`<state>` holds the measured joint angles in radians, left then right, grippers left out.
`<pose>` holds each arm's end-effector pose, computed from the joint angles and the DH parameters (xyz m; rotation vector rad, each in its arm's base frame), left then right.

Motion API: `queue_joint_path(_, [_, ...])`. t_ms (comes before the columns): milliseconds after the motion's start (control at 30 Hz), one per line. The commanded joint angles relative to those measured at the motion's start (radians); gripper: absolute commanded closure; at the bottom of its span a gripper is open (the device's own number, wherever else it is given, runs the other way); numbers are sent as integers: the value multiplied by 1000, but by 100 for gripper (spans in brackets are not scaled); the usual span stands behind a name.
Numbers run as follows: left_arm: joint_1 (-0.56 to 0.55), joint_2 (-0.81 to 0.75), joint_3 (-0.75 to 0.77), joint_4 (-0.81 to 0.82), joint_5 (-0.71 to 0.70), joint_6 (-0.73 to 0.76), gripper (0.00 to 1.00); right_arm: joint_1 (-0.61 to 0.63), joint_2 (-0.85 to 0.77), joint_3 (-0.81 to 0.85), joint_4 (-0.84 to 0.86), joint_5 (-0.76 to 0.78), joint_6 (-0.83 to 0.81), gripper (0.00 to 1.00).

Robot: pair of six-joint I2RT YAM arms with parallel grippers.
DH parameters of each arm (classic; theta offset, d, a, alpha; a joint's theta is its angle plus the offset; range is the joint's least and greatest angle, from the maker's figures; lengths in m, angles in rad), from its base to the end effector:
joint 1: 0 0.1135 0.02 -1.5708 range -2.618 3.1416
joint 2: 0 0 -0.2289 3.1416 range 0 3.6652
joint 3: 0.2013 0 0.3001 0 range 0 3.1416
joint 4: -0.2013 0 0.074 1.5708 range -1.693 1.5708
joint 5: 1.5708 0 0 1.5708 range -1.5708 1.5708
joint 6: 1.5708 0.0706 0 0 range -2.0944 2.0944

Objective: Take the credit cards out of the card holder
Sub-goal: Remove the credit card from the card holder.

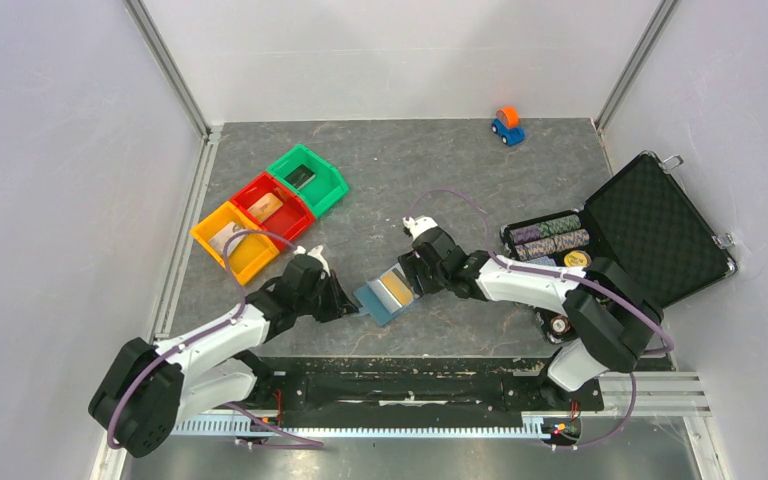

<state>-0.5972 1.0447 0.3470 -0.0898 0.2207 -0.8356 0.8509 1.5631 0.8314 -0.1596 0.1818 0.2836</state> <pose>0.2144 -0.1645 0.0673 -0.1868 2.5375 -0.9017 0.2517 0.2677 0.0790 -0.6125 2.3846 0.2782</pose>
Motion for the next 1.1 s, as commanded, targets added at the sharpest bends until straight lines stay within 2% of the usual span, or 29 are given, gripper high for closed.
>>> queue_joint_path(0, [0, -1, 87, -150, -140, 93, 84, -25, -58, -18, 55, -58, 7, 34])
queue_joint_path(133, [0, -4, 164, -237, -205, 93, 70, -38, -81, -15, 56, -103, 5, 41])
queue_joint_path(267, [-1, -22, 201, -196, -119, 58, 62, -48, -80, -18, 79, -162, 8, 44])
queue_joint_path(467, [-5, 13, 207, -2, 44, -27, 62, -93, -49, -26, 127, -244, 7, 50])
queue_joint_path(733, [-31, 136, 223, 203, 87, -83, 63, -140, 10, -12, 148, -310, -4, 51])
queue_joint_path(900, [-42, 254, 175, 425, 119, -178, 63, -149, 34, -32, 190, -323, 0, 51])
queue_joint_path(1067, [-52, 309, 142, 431, 63, -181, 65, -153, 38, -60, 214, -347, 12, 52])
